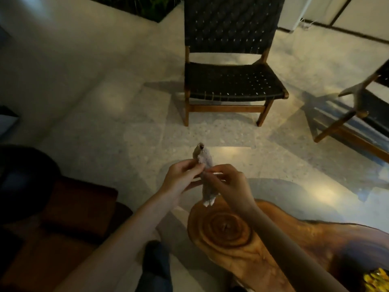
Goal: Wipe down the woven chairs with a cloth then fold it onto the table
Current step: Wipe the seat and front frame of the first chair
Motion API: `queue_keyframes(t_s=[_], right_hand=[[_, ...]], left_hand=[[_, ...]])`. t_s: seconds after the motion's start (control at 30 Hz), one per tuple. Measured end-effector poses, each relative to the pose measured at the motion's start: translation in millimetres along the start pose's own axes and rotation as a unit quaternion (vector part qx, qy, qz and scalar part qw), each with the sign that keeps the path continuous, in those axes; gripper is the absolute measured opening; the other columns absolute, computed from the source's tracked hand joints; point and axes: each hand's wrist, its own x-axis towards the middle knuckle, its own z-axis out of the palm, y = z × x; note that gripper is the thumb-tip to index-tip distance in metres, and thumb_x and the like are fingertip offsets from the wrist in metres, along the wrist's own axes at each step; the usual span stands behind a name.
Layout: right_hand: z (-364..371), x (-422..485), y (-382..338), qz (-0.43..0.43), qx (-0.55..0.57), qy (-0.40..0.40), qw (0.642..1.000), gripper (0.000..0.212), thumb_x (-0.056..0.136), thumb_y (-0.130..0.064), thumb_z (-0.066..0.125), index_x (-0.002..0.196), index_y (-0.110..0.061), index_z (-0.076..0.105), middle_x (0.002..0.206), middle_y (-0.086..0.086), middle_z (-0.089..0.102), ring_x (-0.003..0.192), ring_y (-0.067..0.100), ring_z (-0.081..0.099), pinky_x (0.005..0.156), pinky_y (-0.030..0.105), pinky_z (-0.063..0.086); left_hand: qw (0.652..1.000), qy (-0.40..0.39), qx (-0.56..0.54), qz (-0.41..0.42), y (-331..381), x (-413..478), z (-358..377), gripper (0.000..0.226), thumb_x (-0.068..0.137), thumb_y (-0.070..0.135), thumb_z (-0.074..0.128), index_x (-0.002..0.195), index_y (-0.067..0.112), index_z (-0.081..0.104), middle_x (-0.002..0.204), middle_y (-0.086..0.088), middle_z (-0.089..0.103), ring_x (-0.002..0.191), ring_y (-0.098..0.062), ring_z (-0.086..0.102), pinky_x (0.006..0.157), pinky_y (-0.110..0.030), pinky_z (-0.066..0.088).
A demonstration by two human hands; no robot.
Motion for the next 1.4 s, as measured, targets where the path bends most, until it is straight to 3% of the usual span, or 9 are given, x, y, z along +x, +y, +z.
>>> queue_keyframes(t_s=[0.17,0.3,0.43,0.5,0.67,0.9,1.13,1.27,1.4], right_hand=[[76.8,56.3,-28.4,0.047,0.078,0.04,0.995,0.009,0.093,-0.02,0.058,0.093,-0.022,0.067,0.085,-0.011,0.07,0.077,0.001,0.067,0.063,0.011,0.049],[106.0,95.5,-43.1,0.045,0.08,0.056,0.994,0.012,0.088,-0.009,0.066,0.095,-0.018,0.064,0.096,-0.005,0.067,0.083,0.008,0.068,0.067,0.018,0.053],[105.2,135.6,-50.5,0.061,0.08,0.084,0.991,0.016,0.088,-0.013,0.066,0.101,-0.017,0.059,0.1,-0.003,0.064,0.084,0.007,0.067,0.063,0.018,0.054],[96.8,157.0,-51.7,0.075,0.07,0.084,0.991,0.022,0.089,-0.019,0.065,0.108,-0.018,0.056,0.1,-0.007,0.063,0.083,0.001,0.065,0.061,0.015,0.052],[67.4,220.8,-42.9,0.088,0.015,0.119,0.989,0.025,0.094,-0.017,0.056,0.119,-0.02,0.051,0.1,-0.013,0.057,0.09,0.003,0.061,0.063,0.014,0.052],[5.3,352.3,1.5,0.127,-0.097,0.164,0.973,0.025,0.098,-0.016,0.049,0.122,-0.021,0.049,0.106,-0.006,0.055,0.083,-0.002,0.055,0.055,0.011,0.044],[-70.1,478.2,6.6,0.133,-0.211,0.164,0.955,0.024,0.097,-0.01,0.047,0.116,-0.016,0.058,0.104,-0.002,0.058,0.082,0.0,0.052,0.062,0.011,0.041],[-105.5,548.2,-13.3,0.112,-0.232,0.198,0.946,0.025,0.094,-0.002,0.048,0.11,-0.012,0.065,0.1,0.001,0.063,0.096,0.017,0.057,0.082,0.031,0.051],[-129.5,597.1,-22.8,0.078,-0.233,0.255,0.935,0.024,0.093,0.001,0.05,0.106,-0.012,0.064,0.101,0.0,0.063,0.091,0.01,0.056,0.077,0.02,0.047]], left_hand=[[1.0,0.001,0.016,0.016,42.1,26.3,-82.2,0.02,0.088,0.015,0.063,0.108,0.016,0.068,0.108,-0.006,0.069,0.099,-0.02,0.067,0.082,-0.033,0.056],[0.998,-0.007,0.03,0.046,68.8,52.8,-117.7,0.03,0.09,0.005,0.059,0.093,0.034,0.066,0.105,0.004,0.067,0.092,-0.011,0.068,0.071,-0.023,0.057],[0.994,-0.009,0.085,0.069,92.7,87.3,-129.5,0.036,0.091,0.002,0.055,0.093,0.036,0.068,0.108,0.007,0.066,0.102,-0.011,0.064,0.085,-0.029,0.055],[0.993,-0.004,0.096,0.075,105.0,109.7,-131.3,0.036,0.092,0.001,0.053,0.093,0.034,0.068,0.108,0.008,0.065,0.104,-0.013,0.062,0.089,-0.031,0.053],[0.979,0.025,0.174,0.102,136.5,180.1,-132.4,0.027,0.093,0.003,0.049,0.095,0.026,0.064,0.104,0.007,0.061,0.093,-0.006,0.059,0.069,-0.017,0.047],[0.925,-0.016,0.334,0.182,178.6,315.4,-115.3,0.026,0.097,0.0,0.041,0.11,0.011,0.06,0.11,0.006,0.055,0.105,-0.003,0.049,0.083,-0.01,0.039],[0.919,0.007,0.363,0.153,239.1,449.9,-77.1,0.027,0.097,0.008,0.047,0.12,0.013,0.059,0.115,-0.001,0.06,0.103,-0.007,0.053,0.078,-0.014,0.04],[0.882,0.025,0.419,0.216,288.3,512.2,-58.3,0.019,0.096,0.014,0.052,0.108,0.01,0.065,0.105,-0.005,0.065,0.095,-0.01,0.056,0.078,-0.019,0.04],[0.884,-0.001,0.398,0.245,331.9,563.9,-46.2,0.021,0.095,0.021,0.055,0.106,0.006,0.064,0.105,-0.01,0.063,0.1,-0.019,0.059,0.085,-0.03,0.048]])
